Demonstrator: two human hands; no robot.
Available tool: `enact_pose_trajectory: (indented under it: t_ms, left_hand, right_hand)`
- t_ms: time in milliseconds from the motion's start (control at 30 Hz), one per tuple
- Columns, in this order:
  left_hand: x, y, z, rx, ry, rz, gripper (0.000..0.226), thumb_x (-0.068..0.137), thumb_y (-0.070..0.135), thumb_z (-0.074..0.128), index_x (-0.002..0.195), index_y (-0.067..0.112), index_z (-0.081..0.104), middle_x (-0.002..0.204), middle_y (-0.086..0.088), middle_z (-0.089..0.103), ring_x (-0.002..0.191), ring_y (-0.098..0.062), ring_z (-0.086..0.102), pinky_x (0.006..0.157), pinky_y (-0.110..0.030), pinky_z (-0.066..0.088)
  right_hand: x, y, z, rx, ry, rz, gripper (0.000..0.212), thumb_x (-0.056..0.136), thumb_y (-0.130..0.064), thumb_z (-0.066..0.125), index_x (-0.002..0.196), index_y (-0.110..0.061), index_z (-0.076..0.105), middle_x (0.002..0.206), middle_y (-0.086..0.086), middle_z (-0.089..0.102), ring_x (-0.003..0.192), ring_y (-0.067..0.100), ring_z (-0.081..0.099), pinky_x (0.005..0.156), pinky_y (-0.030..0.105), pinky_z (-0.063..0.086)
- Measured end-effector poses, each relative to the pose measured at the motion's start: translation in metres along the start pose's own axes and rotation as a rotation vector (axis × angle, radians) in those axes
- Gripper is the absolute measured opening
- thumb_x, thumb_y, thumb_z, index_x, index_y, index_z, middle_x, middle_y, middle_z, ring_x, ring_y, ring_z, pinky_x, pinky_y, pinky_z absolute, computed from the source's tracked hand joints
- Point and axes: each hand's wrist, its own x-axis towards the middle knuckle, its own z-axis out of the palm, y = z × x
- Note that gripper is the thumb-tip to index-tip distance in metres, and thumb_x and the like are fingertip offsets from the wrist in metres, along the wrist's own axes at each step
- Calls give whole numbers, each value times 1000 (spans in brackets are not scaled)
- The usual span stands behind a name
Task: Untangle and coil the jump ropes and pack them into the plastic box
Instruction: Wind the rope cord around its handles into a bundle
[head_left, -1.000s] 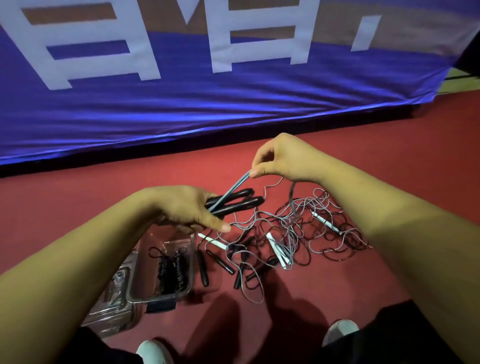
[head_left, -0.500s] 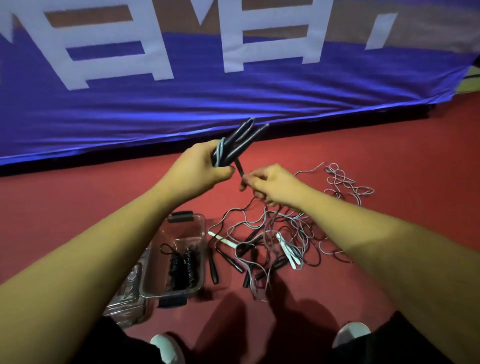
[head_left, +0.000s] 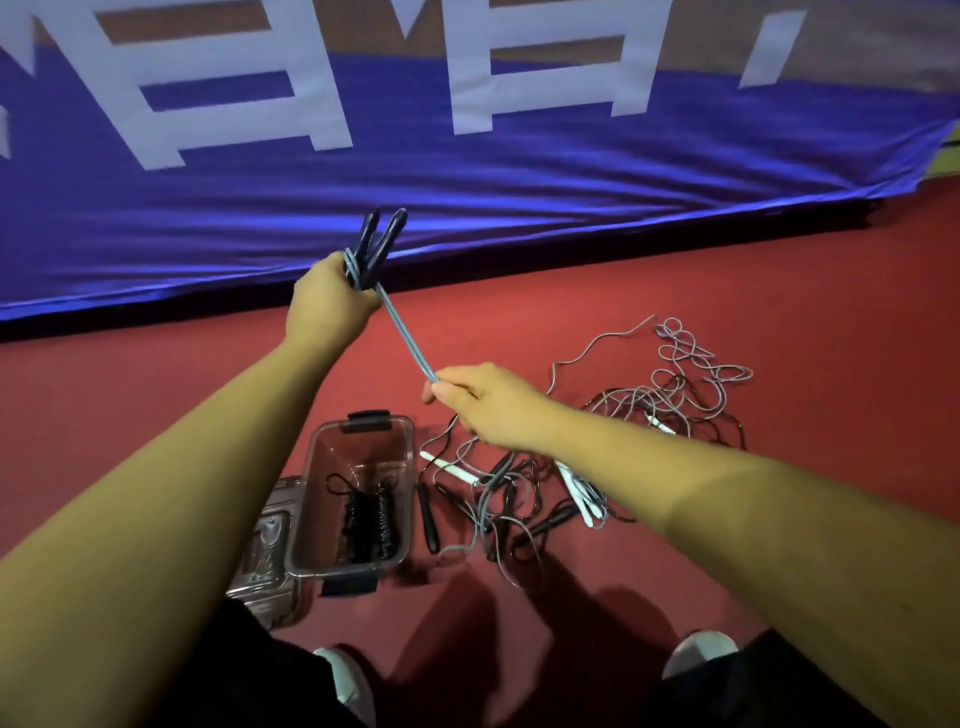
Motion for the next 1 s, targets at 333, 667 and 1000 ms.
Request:
enact_pose_trajectory:
  t_ms: [333, 667, 1000]
  left_hand:
    - [-73, 13, 49, 900, -537, 281, 21, 96, 25, 54, 112, 17, 65, 113, -11, 67, 102, -34, 66, 79, -37, 50]
    - [-95, 39, 39, 342, -859, 860, 31, 78, 56, 73, 93, 30, 67, 81, 5, 70, 74, -18, 63, 65, -24, 40]
    - [-115, 58, 13, -343, -879, 398, 38, 82, 43, 75, 69, 18, 50, 58, 2, 38, 54, -16, 32, 49, -27, 26]
  right_hand:
    - [-8, -20, -37, -430, -131, -188, 25, 93, -25, 58, 75, -10, 66, 60, 1, 58, 56, 14, 48, 58, 28, 40]
    - [-7, 10, -93, -471, 24, -66, 19, 90, -31, 64, 89, -17, 76, 81, -3, 72, 77, 9, 60, 66, 19, 37]
    - [-11, 8, -77, -215, -200, 111, 17, 90, -1, 57, 84, -8, 72, 64, 0, 57, 55, 2, 45, 68, 25, 39]
